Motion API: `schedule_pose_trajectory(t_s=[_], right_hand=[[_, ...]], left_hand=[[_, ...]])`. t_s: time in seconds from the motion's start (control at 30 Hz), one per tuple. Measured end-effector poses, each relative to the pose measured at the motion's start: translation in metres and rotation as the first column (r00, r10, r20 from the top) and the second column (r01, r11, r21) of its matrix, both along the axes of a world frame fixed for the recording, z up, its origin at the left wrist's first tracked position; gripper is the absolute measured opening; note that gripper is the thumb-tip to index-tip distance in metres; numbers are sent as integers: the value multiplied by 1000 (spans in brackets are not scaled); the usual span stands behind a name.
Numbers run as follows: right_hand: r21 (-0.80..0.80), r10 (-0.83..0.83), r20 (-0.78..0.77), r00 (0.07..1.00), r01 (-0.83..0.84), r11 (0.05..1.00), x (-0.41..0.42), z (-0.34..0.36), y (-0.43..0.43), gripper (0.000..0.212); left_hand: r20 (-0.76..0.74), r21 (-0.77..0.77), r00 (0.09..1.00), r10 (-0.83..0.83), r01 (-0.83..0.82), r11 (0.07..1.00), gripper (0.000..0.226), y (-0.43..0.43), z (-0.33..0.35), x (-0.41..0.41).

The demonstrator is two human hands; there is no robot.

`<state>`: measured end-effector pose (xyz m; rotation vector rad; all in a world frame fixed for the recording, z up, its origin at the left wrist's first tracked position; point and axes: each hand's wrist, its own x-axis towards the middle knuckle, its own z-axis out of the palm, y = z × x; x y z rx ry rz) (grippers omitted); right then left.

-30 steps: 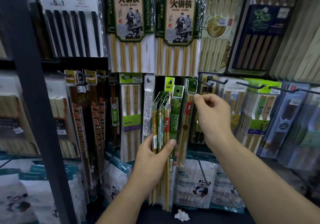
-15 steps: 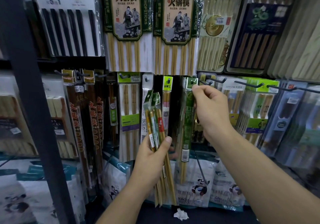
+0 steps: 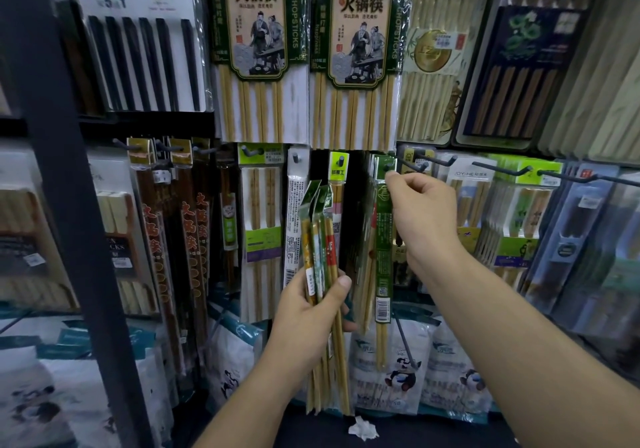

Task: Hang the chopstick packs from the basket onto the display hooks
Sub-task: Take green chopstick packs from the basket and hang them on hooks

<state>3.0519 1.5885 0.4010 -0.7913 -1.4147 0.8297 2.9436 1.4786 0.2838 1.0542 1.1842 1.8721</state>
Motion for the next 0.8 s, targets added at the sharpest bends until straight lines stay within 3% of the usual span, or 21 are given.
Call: schedule_pose_trajectory(t_s=[0.23, 0.43, 0.63, 0.8], right_hand=[[15, -67, 5, 998, 67, 998, 9, -18, -9, 23], [30, 216, 102, 971, -220, 975, 18, -23, -38, 16], [-4, 224, 42, 974, -224, 975, 23, -20, -40, 23], [-31, 179, -68, 981, -182, 983, 37, -7, -30, 28]], left_hand=[[-50, -12, 998, -25, 24, 1000, 16, -3, 4, 1], [-58, -14, 992, -111, 110, 994, 25, -4, 10, 10], [-37, 16, 985, -170, 170, 985, 37, -1, 11, 19], [-27, 32, 997, -68, 68, 997, 9, 7, 5, 21]])
